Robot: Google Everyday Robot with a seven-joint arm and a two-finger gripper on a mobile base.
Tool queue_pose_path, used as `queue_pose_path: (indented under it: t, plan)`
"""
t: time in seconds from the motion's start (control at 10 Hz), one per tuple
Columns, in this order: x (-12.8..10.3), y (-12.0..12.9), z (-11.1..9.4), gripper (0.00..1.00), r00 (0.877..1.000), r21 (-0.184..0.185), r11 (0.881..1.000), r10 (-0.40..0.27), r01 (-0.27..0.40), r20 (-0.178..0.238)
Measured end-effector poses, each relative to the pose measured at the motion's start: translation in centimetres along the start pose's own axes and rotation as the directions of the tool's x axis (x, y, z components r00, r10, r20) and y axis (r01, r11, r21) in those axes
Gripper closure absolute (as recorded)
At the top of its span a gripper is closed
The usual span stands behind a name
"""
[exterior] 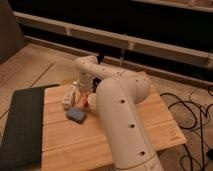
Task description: Place the pepper in the ceramic cup
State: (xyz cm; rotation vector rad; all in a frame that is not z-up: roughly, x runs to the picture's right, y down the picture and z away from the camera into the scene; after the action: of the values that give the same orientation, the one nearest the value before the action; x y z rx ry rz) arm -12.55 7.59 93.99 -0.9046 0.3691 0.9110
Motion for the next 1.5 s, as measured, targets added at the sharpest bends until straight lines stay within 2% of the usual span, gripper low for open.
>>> queue_pose_path:
  t: [0.2,0.4,0.5,1.0,1.1,1.2,1.5]
  plan:
    - [0.0,-0.3,0.6,0.35,0.998,0.017,0.999,0.041,-0.04,-0.05]
    - [-0.7,-0.2,0.9,0.37,0.996,0.019,0.998,0.055,-0.053,-0.066]
    - [-1.0,-0.1,0.9,0.43,0.996,0.015,0.999,0.053,-0.052,-0.067]
    - [-2.0,0.3,0.9,0.95,0.997,-0.006,1.0,0.026,-0.027,-0.069]
    - [-2.3,0.3,0.7,1.0,0.998,-0.006,1.0,0.024,-0.025,-0.062]
    - [-2.8,0.3,0.3,1.0,0.999,-0.005,1.0,0.019,-0.02,-0.043]
    - [-4.9,1.0,-3.1,1.0,0.998,0.022,1.0,-0.022,0.021,0.051]
